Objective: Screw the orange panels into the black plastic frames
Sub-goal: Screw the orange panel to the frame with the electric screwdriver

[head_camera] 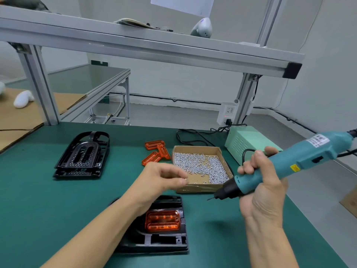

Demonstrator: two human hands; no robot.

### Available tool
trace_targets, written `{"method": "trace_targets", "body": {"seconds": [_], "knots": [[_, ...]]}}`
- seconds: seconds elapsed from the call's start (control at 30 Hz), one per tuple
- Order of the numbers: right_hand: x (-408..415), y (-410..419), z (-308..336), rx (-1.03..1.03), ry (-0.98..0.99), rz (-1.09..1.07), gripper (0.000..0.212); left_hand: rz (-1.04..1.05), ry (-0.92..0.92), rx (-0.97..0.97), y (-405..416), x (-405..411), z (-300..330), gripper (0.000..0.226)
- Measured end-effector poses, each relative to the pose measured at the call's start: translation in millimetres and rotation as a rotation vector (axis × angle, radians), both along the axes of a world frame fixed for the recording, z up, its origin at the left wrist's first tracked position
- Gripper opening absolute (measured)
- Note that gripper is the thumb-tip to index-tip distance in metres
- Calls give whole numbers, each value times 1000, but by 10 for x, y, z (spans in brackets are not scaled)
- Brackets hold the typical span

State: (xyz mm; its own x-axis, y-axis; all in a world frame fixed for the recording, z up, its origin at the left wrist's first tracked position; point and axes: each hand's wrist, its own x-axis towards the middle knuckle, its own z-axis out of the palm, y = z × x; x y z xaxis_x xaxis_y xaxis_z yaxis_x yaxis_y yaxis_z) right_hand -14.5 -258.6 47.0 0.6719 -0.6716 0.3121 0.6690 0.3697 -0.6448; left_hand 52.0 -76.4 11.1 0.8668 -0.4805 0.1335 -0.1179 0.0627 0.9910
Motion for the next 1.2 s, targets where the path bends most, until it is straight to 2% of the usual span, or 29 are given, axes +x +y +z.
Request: {"method": "trace_targets", "body": {"seconds": [0.13,0.37,0.97,1.2], "knots": [[-26,158,162,88,-112,113,15,38,145,-151,151,-263,-96,21],[-40,393,321,70,-168,209,11,58,137,-263,211,-434,-33,21],[-36,513,284,2,-139,223,14,48,78,-239,242,-492,11,19],[-33,548,246,-93,-193,224,14,92,-89,-125,226,-533,-6,13]]}}
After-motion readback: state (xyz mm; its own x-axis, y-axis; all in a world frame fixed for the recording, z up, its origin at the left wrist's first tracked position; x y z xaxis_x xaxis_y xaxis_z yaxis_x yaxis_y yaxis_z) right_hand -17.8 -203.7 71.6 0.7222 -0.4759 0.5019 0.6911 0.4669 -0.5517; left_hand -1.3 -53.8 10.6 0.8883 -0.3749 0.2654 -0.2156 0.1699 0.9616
